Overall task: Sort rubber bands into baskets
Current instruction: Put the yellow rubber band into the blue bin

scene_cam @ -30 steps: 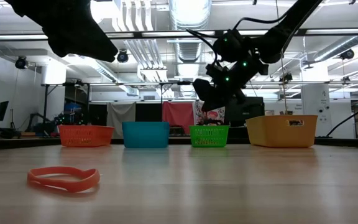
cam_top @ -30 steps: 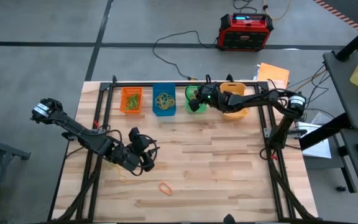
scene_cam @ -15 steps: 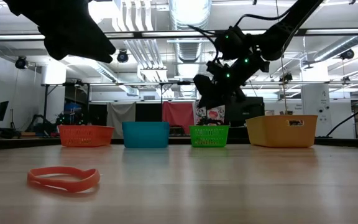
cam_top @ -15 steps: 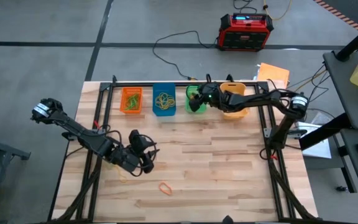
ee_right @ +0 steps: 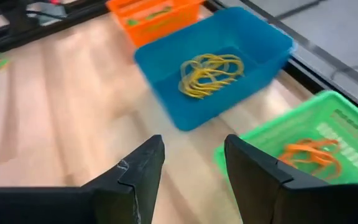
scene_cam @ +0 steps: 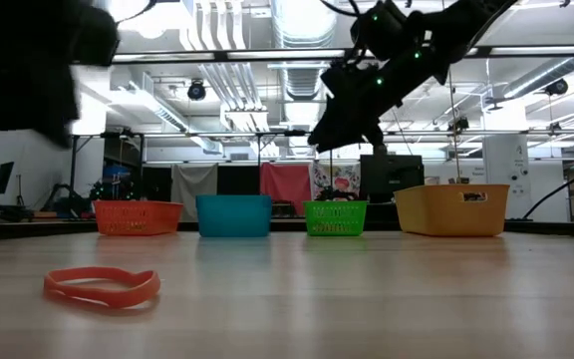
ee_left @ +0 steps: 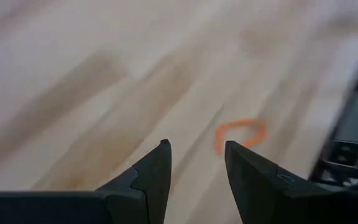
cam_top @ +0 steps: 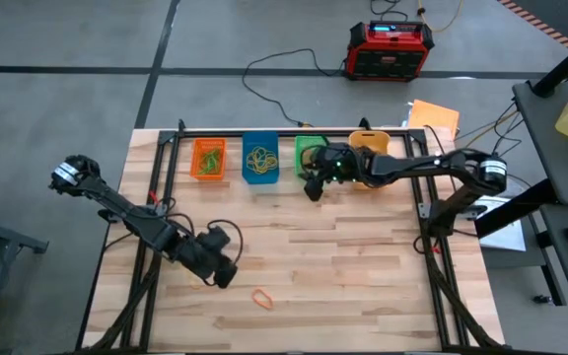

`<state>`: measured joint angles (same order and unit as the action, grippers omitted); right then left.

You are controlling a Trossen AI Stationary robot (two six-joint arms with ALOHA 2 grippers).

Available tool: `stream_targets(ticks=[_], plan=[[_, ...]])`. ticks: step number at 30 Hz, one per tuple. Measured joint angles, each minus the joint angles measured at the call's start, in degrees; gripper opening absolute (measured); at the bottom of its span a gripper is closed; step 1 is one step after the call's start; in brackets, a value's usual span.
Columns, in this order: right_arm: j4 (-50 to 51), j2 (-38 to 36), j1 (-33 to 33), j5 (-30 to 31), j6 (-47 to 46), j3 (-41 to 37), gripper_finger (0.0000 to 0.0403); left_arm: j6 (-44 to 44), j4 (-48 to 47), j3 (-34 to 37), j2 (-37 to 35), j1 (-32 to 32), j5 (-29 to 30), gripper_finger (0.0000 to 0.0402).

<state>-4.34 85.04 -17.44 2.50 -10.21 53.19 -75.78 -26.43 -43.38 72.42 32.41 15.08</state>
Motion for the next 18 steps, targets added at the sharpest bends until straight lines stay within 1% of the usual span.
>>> stream_targets(ticks=[5,8,12,14,16,18], plan=[[-0.5,-0.3,2.9,0.0,1.2,0.0,0.0157,-23.4,-14.0,0.0,0.0,2.3,-5.4,0.0135],[-0.4,-0.3,3.9,0.0,1.2,0.0,0.0158,-34.6,-16.5,0.0,0.0,4.7,-6.7,0.0135],[-0.4,-0.3,4.5,0.0,1.9,0.0,0.0159,-43.7,-21.0,0.0,0.9,7.4,-7.4,0.0135],[-0.5,-0.3,4.5,0.0,2.1,0.0,0.0157,-47.6,-24.3,0.0,2.2,8.1,-11.1,0.0134],[-0.5,-0.3,4.4,0.1,2.1,0.0,0.0155,-48.5,-24.8,0.0,4.1,8.5,-13.8,0.0132],[-0.6,-0.3,4.4,0.1,2.6,0.0,0.0155,-48.8,-24.7,0.0,5.8,8.5,-14.6,0.0130]])
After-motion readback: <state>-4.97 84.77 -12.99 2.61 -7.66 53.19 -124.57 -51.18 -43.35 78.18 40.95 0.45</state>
